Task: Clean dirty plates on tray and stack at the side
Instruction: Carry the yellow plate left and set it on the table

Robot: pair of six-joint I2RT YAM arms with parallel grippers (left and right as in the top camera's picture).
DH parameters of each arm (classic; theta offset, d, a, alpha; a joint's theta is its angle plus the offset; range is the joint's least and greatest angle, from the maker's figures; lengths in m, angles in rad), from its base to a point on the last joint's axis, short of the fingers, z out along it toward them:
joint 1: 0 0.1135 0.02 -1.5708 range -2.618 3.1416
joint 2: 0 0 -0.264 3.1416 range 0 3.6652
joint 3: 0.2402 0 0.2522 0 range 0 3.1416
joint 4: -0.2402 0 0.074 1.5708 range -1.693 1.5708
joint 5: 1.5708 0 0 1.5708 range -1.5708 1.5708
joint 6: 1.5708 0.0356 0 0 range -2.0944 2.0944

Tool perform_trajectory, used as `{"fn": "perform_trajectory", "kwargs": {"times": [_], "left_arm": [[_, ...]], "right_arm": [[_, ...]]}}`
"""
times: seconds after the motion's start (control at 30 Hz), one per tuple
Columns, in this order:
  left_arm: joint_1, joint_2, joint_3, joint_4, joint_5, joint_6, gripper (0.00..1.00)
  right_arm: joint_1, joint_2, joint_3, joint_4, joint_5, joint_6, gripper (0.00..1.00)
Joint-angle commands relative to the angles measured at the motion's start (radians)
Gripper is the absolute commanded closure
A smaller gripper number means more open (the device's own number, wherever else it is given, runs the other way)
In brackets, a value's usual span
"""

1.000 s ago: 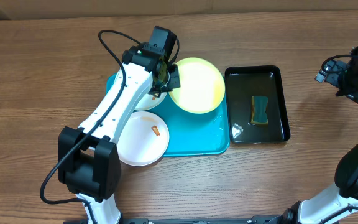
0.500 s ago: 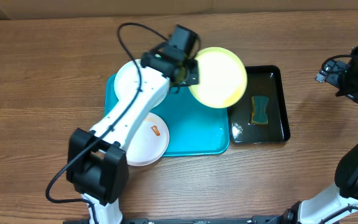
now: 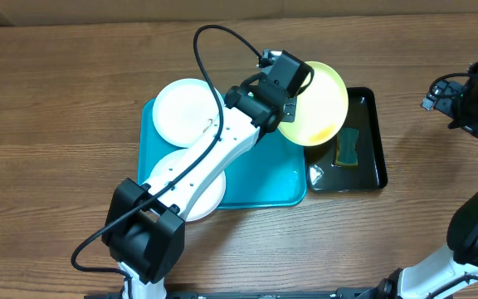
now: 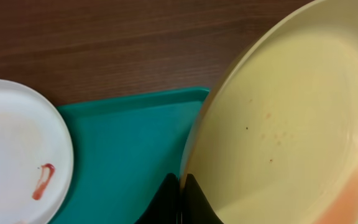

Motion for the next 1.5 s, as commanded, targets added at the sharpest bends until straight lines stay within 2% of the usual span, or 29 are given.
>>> {"fn": "perform_trajectory", "kwargs": {"times": [0.0, 0.17, 0.37, 0.87, 1.07, 1.23, 1.47], "left_arm": [[-0.023, 0.009, 0.031, 0.014, -0.145, 0.047, 0.96], [-0.060, 0.009, 0.031, 0.031, -0.266, 0.084, 0.96], [-0.127, 0.009, 0.031, 0.098, -0.414, 0.182, 0.96], [-0.259, 0.009, 0.031, 0.401, -0.685, 0.652, 0.96], [-0.269, 0.009, 0.030, 0.520, -0.760, 0.791, 0.96], [-0.269, 0.009, 0.030, 0.546, -0.782, 0.792, 0.96], [-0.268, 0.009, 0.031, 0.538, -0.770, 0.701, 0.96]], "right_arm": [[0.003, -0.010, 0.016, 0.004, 0.010, -0.001, 0.00], [0.003, -0.010, 0.016, 0.004, 0.010, -0.001, 0.00], [0.003, -0.010, 0.016, 0.004, 0.010, -0.001, 0.00], [0.003, -0.010, 0.016, 0.004, 0.010, -0.001, 0.00], [0.003, -0.010, 0.016, 0.004, 0.010, -0.001, 0.00], [0.003, -0.010, 0.016, 0.004, 0.010, -0.001, 0.00], [0.003, -0.010, 0.016, 0.004, 0.010, -0.001, 0.00]]}}
